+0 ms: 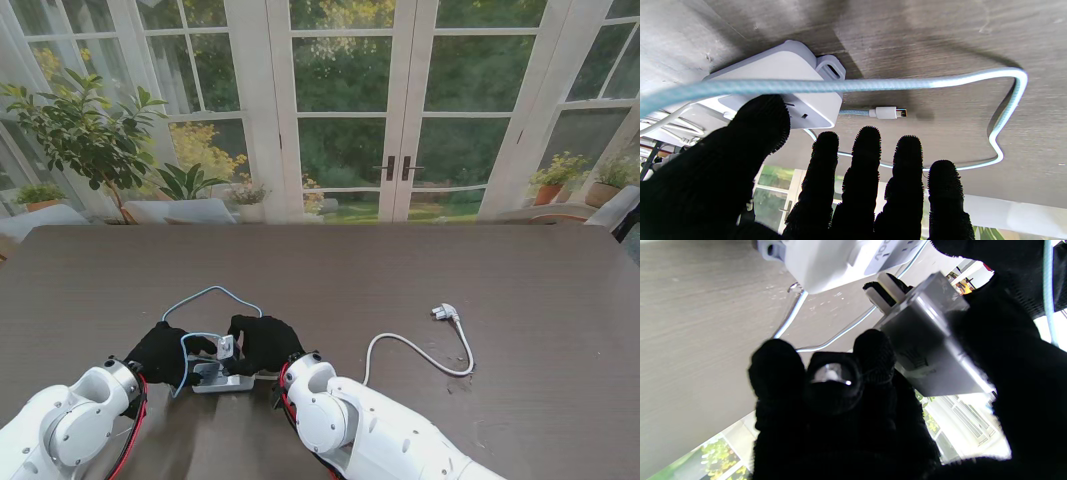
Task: Set up the charging station
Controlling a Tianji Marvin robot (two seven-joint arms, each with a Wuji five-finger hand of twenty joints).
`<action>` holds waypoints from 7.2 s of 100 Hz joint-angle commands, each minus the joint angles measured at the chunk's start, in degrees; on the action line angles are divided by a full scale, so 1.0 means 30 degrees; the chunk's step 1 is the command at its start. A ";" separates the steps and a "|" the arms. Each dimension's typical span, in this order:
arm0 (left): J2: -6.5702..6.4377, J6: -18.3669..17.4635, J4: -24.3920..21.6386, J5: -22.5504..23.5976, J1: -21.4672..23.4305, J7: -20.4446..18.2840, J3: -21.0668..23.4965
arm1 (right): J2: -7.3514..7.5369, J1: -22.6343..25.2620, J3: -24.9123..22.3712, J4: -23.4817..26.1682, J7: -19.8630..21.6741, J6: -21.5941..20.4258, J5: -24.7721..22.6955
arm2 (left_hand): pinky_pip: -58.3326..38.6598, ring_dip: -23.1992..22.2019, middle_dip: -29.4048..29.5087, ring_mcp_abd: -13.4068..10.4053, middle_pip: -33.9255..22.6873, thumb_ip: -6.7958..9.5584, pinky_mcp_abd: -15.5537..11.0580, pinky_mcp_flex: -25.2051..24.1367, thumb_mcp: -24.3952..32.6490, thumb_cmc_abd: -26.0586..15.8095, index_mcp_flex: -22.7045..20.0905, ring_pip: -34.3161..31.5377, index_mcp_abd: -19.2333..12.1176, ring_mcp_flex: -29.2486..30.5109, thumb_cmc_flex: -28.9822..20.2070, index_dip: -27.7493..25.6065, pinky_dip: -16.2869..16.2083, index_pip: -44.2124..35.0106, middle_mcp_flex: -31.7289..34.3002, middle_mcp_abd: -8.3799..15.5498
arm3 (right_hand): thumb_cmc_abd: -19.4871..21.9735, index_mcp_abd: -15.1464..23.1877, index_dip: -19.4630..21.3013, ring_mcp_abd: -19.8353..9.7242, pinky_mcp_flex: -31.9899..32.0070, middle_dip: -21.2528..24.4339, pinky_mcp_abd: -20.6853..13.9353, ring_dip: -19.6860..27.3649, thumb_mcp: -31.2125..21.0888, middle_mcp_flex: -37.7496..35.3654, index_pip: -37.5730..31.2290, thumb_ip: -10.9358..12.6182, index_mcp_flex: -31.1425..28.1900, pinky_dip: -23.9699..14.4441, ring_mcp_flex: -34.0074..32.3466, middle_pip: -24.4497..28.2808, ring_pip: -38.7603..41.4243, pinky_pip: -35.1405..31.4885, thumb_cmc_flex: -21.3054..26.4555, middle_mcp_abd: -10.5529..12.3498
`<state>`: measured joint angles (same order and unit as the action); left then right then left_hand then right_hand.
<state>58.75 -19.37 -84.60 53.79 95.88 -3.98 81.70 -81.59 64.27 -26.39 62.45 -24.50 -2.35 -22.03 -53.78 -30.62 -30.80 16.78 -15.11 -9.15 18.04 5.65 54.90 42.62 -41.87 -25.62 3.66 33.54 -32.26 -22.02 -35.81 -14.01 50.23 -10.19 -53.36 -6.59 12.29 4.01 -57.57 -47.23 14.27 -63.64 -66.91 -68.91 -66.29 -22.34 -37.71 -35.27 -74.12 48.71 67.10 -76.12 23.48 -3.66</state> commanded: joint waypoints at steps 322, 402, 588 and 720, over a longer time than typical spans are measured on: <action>0.0501 -0.0388 0.0293 -0.1418 0.1658 0.1349 0.0472 | -0.3209 0.0077 0.0610 -0.5739 -0.2722 -0.3521 0.1902 | -0.0011 -0.1059 -0.2110 0.1117 -0.0904 0.0262 0.0884 0.0387 -0.0606 -0.0545 -0.2517 -0.1459 -0.1300 0.1536 -0.0702 -0.2449 -0.0423 -0.3208 -0.0026 -0.1107 | -0.1221 0.6609 -0.2330 0.1285 0.6637 0.3464 0.2168 0.9296 -0.3303 -0.0790 -0.2996 0.0349 -0.5596 0.0728 0.0089 -0.3947 -0.9732 0.3808 0.2570 0.0801; 0.0470 -0.0033 0.0016 -0.1584 0.1812 0.0827 0.0581 | -0.3004 -0.0183 0.1049 -0.6646 -0.2811 -0.3871 0.0777 | -0.0292 -0.1079 -0.2263 0.1139 -0.0869 -0.0239 0.0929 0.0489 -0.1744 -0.1420 -0.2986 -0.1554 -0.0959 0.1848 -0.0769 -0.2809 -0.0267 -0.3042 0.0588 -0.1095 | -0.1207 0.6689 -0.2169 0.0879 0.6063 0.3342 0.1458 0.9148 -0.3653 -0.0845 -0.3178 0.0242 -0.5622 0.0781 -0.0169 -0.3679 -0.9058 0.3296 0.2317 0.0852; 0.0369 -0.0341 0.0275 -0.1356 0.1560 0.0513 0.0669 | -0.3338 -0.1025 0.2539 -0.9493 -0.2898 -0.4641 -0.1017 | -0.0825 -0.1430 -0.2478 0.1151 -0.1030 -0.0641 0.0893 0.0545 -0.2970 -0.1905 -0.3821 -0.2226 -0.0673 0.2211 -0.1093 -0.3020 -0.0388 -0.3220 0.1412 -0.0971 | -0.2835 0.7440 -0.1055 -0.0326 0.3175 0.2409 -0.2024 0.8643 -0.5110 -0.2506 -0.3087 -0.0395 -0.7100 0.2105 -0.0338 -0.3517 -0.4924 0.2649 0.2133 0.1098; 0.0297 -0.0264 0.0291 -0.1418 0.1406 0.0022 0.0477 | -0.2033 -0.1194 0.2519 -0.7424 -0.1574 -0.3997 -0.1609 | -0.0989 -0.1555 -0.2564 0.1182 -0.1140 -0.0753 0.0944 0.0626 -0.3296 -0.1939 -0.4068 -0.2517 -0.0668 0.2426 -0.1302 -0.3004 -0.0377 -0.3521 0.1718 -0.0930 | -0.1374 0.1477 0.1487 0.1470 1.0626 0.6681 -0.0047 1.0817 -0.1973 0.8888 0.7502 0.3278 0.3883 0.1409 0.6611 -0.4506 -1.2840 0.6226 -0.3693 0.0542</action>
<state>59.48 -20.44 -84.40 49.55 99.45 -2.09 83.55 -88.82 58.84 -19.33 41.36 -31.27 -15.33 -26.34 -55.12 -35.14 -37.51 18.79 -17.91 -11.14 19.42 7.78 43.32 41.08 -50.32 -31.12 4.84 38.55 -32.35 -29.78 -36.46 -20.15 54.60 -12.78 -58.35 -0.58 15.54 -13.78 -26.93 -28.70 13.48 -94.29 -71.86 -49.13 -66.26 -13.51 -24.67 -30.08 -56.77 40.84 37.87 -59.00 14.90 8.87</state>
